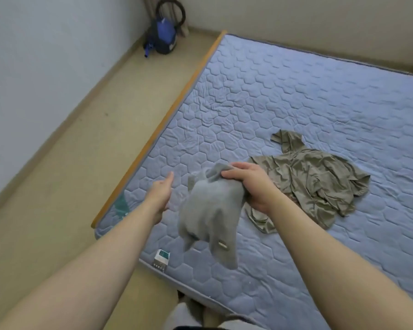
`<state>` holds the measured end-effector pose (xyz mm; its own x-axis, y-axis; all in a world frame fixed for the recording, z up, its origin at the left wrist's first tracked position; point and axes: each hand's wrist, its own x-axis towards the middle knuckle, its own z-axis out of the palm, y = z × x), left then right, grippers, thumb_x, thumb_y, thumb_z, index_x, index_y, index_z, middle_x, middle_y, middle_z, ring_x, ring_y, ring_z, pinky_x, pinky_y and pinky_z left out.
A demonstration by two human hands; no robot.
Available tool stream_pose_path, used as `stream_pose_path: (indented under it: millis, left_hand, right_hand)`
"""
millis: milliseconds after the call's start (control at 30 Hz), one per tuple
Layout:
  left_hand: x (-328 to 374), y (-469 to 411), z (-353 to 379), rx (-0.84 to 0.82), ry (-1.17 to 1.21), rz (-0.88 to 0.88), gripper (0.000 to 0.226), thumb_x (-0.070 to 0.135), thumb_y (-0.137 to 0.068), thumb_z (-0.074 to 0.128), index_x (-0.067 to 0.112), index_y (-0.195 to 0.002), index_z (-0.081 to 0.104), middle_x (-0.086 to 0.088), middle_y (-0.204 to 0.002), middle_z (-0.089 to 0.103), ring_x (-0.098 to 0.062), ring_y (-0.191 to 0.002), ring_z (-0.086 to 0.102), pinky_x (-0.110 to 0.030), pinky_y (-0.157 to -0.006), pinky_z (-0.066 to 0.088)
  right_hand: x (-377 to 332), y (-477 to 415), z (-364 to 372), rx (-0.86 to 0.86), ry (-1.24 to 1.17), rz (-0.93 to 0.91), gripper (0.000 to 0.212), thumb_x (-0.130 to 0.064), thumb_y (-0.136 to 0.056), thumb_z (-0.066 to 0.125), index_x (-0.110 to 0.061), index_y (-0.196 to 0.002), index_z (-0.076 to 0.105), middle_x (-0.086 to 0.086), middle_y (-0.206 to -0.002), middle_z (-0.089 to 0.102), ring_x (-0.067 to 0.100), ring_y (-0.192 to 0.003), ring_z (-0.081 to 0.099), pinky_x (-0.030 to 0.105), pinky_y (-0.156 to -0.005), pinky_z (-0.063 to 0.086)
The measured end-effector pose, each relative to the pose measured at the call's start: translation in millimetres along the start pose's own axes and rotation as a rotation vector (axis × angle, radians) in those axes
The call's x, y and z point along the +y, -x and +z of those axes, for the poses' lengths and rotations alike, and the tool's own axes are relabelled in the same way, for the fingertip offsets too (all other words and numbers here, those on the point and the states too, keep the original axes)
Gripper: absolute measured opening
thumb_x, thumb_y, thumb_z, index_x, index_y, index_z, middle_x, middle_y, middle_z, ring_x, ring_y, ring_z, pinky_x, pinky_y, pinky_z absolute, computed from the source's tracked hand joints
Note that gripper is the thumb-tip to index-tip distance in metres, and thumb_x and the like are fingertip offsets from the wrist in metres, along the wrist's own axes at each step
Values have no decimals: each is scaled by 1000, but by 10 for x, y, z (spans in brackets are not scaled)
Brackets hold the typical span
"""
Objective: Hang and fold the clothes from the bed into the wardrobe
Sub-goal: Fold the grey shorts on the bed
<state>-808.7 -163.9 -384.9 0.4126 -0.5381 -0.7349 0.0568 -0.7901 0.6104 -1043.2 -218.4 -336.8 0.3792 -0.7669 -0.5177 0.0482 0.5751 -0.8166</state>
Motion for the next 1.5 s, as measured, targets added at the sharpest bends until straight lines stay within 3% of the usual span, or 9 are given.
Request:
stream_pose_path:
  millis: [67,167,367,467,600,867,1067,1267,1500]
  left_hand:
    - [46,36,-303,-203,241,-162,83,89,-77,50,19,-119,65,-5,-96,61,-23,-72,59,-33,-58,54]
    - [86,172,-608,-428,412,-154,105,89,-57,70,19,-136,63,-14,-131,66,-37,-118,65,-57,-94,53]
    - [371,639,-924,-684,604,120,95,87,-84,32,15,-139,60,-16,-142,59,-34,-132,56,-50,-116,36]
    - [498,793,-1104,-673,379,284,73,63,-87,63,15,-141,56,-14,-139,62,-32,-130,58,-48,-109,47]
    - [696,994,-1315,-468,-90,425,42,-5,-83,76,2,-123,66,-15,-119,73,-28,-112,69,-41,-99,55]
    - [1303,1927,-1591,-21,-1133,1079,19,12,-83,70,26,-82,57,11,-78,60,-4,-72,53,-26,-64,43]
    - [1468,2316,-1698,60,-1133,1217,24,19,-75,77,25,-97,71,6,-83,68,-11,-79,62,-39,-73,53]
    - [1530,2513,-1971,142,-901,1307,30,19,-69,86,30,-95,75,17,-85,70,6,-83,63,-13,-70,49]
    - [1565,2442,-2241,276,-646,1272,12,33,-79,85,27,-87,78,14,-83,74,5,-83,66,-12,-70,49]
  right_hand:
    - [-204,256,316,-120,-4,-81,15,1,-82,71,-10,-91,75,9,-84,72,20,-78,68,27,-71,54]
    - [-356,537,659,-185,24,-180,14,-8,-72,71,-18,-81,76,6,-82,70,17,-76,66,26,-71,52]
    - [-386,716,927,-36,209,-260,15,-17,-64,67,-25,-75,72,3,-83,67,17,-83,59,28,-71,45]
    - [-390,766,965,23,310,-268,11,-22,-65,66,-28,-73,69,-1,-79,65,17,-81,58,30,-72,44]
    - [-374,796,1014,43,602,-318,8,-26,-76,66,-24,-84,68,1,-83,65,18,-84,60,34,-74,46]
    - [-500,792,1091,-59,1163,-298,60,-42,-79,79,-33,-126,43,-1,-127,54,14,-104,60,35,-88,55]
    - [-864,746,1400,-174,1130,-694,125,-49,-67,89,-49,-155,1,-20,-165,3,7,-152,8,36,-122,19]
    - [-1087,795,1722,-292,994,-736,71,-36,-71,91,-43,-130,52,-25,-128,57,-15,-114,50,12,-96,39]
    - [-1159,774,1854,-318,1021,-670,39,-42,-75,87,-21,-98,63,0,-93,76,15,-83,72,39,-78,60]
